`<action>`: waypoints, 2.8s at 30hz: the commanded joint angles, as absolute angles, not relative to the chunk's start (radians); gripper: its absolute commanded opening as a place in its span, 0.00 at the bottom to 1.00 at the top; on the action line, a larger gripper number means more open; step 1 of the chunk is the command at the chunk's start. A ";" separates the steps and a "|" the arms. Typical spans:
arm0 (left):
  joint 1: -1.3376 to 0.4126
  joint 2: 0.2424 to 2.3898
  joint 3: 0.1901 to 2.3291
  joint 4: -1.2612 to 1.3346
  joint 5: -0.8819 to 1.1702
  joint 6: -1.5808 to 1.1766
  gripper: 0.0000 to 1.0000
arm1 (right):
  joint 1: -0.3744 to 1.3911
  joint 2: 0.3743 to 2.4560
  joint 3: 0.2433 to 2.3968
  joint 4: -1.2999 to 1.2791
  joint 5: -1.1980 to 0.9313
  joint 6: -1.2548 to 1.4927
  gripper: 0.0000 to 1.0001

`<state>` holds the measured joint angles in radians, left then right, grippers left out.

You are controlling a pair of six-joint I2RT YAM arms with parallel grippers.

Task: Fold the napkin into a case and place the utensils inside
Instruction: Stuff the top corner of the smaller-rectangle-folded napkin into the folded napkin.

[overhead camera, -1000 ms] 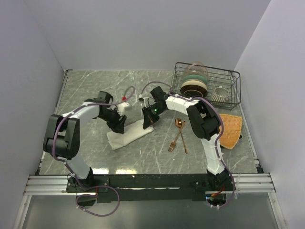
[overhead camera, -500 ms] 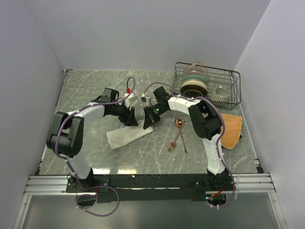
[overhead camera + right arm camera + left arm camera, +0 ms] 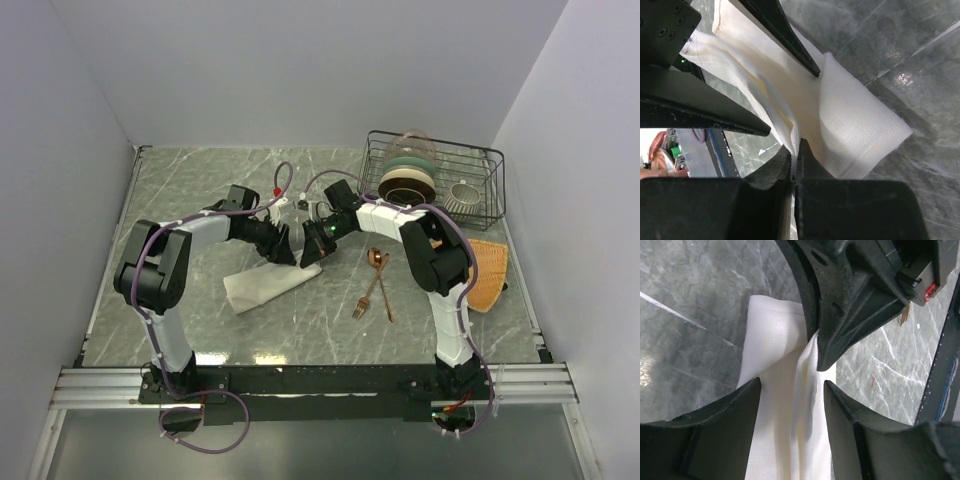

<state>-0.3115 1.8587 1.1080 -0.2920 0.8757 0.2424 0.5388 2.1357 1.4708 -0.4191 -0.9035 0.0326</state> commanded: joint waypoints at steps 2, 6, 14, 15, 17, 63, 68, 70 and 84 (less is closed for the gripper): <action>-0.319 1.859 1.129 -0.307 0.949 0.264 0.54 | 0.529 2.085 1.480 -0.393 -0.907 0.038 0.00; -0.327 1.887 1.147 -0.333 0.945 0.238 0.47 | 0.531 2.080 1.477 -0.376 -0.914 0.046 0.00; -0.330 1.901 1.161 -0.350 0.954 0.155 0.12 | 0.529 2.083 1.483 -0.376 -0.916 0.051 0.00; -0.330 1.895 1.151 -0.345 0.960 0.144 0.09 | 0.531 2.080 1.482 -0.376 -0.913 0.049 0.00; -0.328 1.893 1.144 -0.347 0.966 0.126 0.01 | 0.529 2.077 1.483 -0.382 -0.908 0.046 0.09; -0.391 1.710 0.914 -0.144 0.799 0.038 0.01 | 0.681 2.060 1.459 -0.488 -0.423 0.037 0.00; -0.388 1.742 0.949 -0.196 0.802 0.022 0.01 | 0.678 1.982 1.442 -0.448 -0.431 0.061 0.00; -0.387 1.747 0.953 -0.202 0.807 0.008 0.01 | 0.670 1.953 1.433 -0.437 -0.434 0.069 0.00; -0.359 1.789 0.922 -0.252 0.818 -0.120 0.01 | 0.664 1.920 1.393 -0.420 -0.448 0.052 0.00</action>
